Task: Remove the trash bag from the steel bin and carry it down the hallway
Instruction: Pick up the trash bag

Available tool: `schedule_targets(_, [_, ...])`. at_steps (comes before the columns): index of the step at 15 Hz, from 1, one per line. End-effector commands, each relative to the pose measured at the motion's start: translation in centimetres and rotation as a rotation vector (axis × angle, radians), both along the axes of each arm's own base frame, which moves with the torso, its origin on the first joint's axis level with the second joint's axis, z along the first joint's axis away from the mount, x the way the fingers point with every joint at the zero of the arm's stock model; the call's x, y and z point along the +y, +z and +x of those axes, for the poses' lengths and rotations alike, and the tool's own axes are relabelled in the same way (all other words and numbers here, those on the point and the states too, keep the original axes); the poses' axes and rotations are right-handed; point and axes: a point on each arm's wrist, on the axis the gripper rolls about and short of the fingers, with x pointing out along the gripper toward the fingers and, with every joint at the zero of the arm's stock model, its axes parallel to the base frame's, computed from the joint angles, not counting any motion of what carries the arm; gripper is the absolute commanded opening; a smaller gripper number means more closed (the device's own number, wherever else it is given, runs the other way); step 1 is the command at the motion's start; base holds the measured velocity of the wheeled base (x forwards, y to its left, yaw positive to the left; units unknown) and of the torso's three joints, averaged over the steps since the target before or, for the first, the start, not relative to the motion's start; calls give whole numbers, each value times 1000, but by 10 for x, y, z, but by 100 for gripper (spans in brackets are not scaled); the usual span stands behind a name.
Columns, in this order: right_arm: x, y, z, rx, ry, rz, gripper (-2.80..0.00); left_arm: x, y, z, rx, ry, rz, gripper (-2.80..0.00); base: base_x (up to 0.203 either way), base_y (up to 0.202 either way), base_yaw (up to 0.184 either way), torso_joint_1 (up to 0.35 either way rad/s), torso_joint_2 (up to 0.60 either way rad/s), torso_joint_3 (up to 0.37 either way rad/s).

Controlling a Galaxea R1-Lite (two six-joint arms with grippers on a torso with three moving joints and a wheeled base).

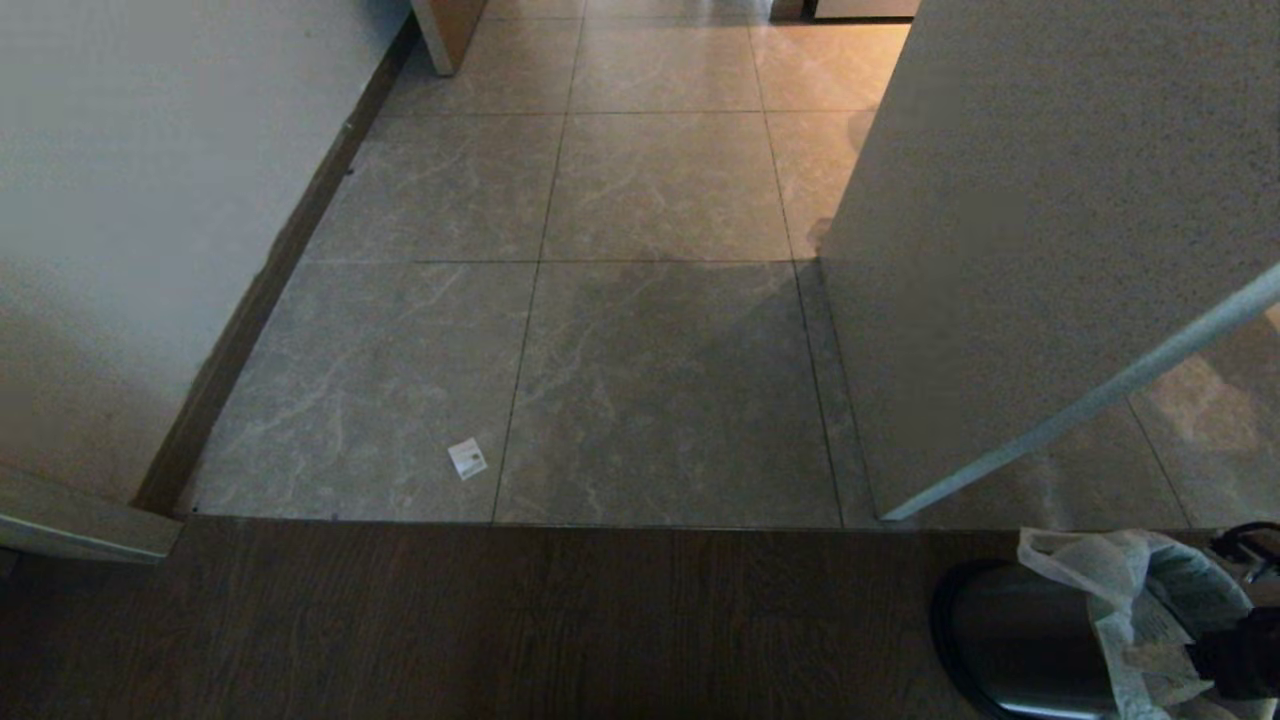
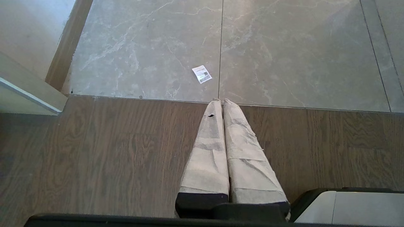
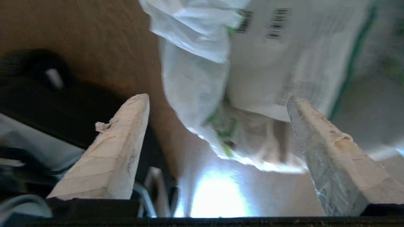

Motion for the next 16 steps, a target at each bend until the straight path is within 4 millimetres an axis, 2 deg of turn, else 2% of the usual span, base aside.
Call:
schedule_targets(1, [-1,-10,5,11,16,37,0,0,0,0,0,1,0,-280,0,0,0,0,0,0])
schedule_targets(9, [-14,-20,29,-45,37,-14,0,0,0,0,0,0,0,-280,0,0,0,0,0,0])
schedule_targets(16, [-15,-32,33,-20,43,5,0,0,0,0,0,0,0,-280,0,0,0,0,0,0])
